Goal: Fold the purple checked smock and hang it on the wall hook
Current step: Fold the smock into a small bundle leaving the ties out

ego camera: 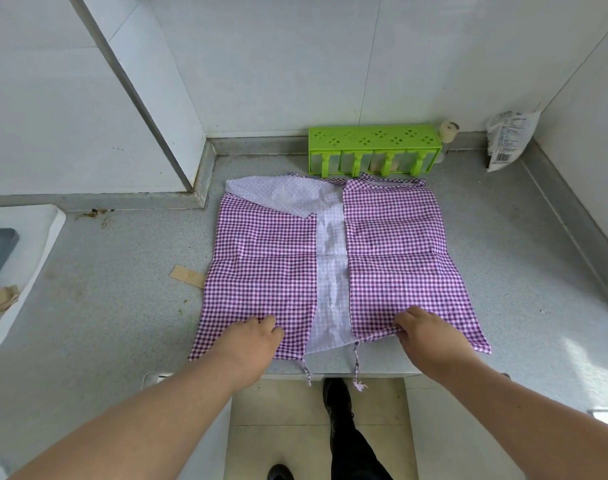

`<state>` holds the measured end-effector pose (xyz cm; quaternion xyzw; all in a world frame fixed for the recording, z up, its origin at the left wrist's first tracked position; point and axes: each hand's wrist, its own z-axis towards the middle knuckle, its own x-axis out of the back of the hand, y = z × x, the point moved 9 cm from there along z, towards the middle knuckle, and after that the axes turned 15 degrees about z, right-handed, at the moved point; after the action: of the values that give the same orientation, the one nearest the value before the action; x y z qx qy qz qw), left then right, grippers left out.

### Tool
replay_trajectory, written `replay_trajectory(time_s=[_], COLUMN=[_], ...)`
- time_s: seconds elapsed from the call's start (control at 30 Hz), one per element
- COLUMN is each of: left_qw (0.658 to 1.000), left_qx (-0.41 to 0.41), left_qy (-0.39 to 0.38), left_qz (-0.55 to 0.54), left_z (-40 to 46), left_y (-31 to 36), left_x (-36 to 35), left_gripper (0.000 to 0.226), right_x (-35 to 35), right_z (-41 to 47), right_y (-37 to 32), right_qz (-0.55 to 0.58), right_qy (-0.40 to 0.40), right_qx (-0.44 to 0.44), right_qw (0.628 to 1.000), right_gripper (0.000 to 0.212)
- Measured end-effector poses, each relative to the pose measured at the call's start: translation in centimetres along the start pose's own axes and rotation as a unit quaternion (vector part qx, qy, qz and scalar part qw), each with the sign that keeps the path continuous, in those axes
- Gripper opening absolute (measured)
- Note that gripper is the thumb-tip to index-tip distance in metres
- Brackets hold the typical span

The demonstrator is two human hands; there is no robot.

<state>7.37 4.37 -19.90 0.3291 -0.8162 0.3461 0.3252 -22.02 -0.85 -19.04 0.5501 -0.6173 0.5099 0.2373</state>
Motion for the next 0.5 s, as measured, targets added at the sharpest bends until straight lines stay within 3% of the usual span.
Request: replay_trajectory(time_s=[0.17, 0.37, 0.5], left_qw=[1.000, 0.989, 0.984], left_qx=[0.011, 0.091, 0.073], left_qy=[-0.010, -0.005, 0.000], left_qz=[0.015, -0.118, -0.162], left_z=[-0.3, -2.3, -3.7], left_y=[-1.2, -5.6, -7.2], left_x=[1.9, 3.9, 4.5], left_gripper=[0.026, 0.022, 0.007], right_x=[2.0, 5.8, 7.6], right_z=[0.2, -1.1, -2.4], right_y=[0.3, -0.6, -1.6], right_qz=[0.074, 0.091, 0.093], right_qy=[0.051, 0.103, 0.087], right_qx=[-0.022, -0.028, -0.057], right_qw=[0.996, 0.990, 0.990], right_gripper=[0.023, 0.019, 0.010])
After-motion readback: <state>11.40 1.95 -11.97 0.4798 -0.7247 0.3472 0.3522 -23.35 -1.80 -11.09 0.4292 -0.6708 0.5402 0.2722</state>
